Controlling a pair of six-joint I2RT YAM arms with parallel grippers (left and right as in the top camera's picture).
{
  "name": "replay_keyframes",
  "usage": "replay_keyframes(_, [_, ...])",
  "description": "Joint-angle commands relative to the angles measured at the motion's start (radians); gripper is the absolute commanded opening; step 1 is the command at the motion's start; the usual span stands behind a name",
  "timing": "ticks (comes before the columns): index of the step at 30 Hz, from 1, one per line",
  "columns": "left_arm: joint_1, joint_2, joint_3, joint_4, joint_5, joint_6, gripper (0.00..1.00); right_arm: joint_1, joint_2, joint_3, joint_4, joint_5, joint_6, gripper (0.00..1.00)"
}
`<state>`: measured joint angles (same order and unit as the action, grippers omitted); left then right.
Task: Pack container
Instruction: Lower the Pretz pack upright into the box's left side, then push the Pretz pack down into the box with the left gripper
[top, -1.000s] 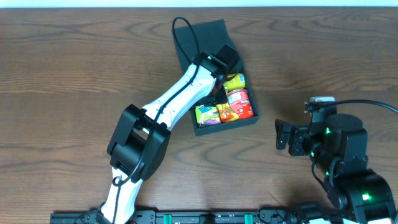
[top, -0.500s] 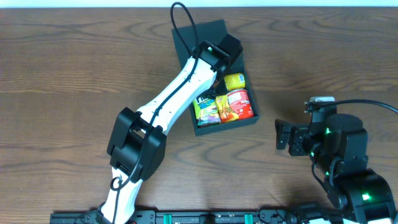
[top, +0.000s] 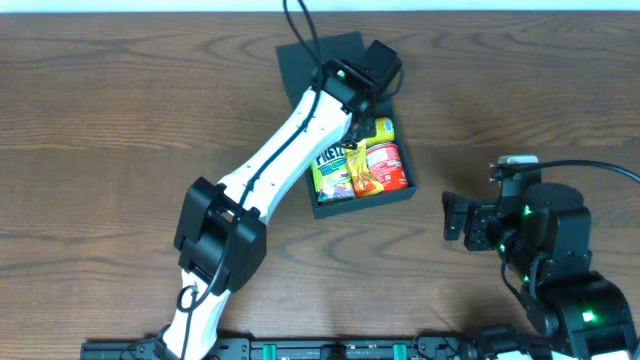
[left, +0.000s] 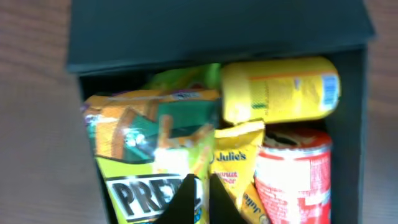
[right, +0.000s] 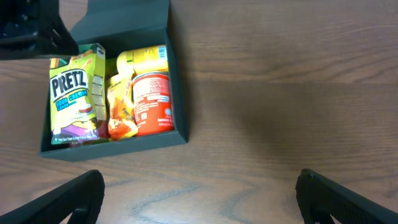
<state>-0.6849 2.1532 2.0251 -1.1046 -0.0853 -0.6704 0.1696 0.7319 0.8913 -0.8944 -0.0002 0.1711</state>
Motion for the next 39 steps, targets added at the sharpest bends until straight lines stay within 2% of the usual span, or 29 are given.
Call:
replay_keyframes(1, [-0.013,0.018,0.015,-0.013,-0.007,0.068,0.06,-0.007,0.0,0.011,0.0,0.003,-0.012,0.99])
replay_keyframes(7, [-0.017,0.018,-0.005,-0.104,-0.024,-0.052,0.06,-0.007,0.0,0.011,0.0,0.003,-0.012,0.99])
replay_keyframes(18, [-0.019,0.018,-0.14,0.068,-0.031,-0.032,0.06,-0.007,0.0,0.011,0.0,0.003,-0.012,0.99])
replay_keyframes(25, [-0.022,0.018,-0.198,0.066,-0.12,-0.033,0.06,-0.007,0.0,0.011,0.0,0.003,-0.012,0.99])
replay_keyframes(39, [-0.024,0.017,-0.223,0.026,-0.117,-0.033,0.06,-0.007,0.0,0.011,0.0,0.003,-0.012,0.99])
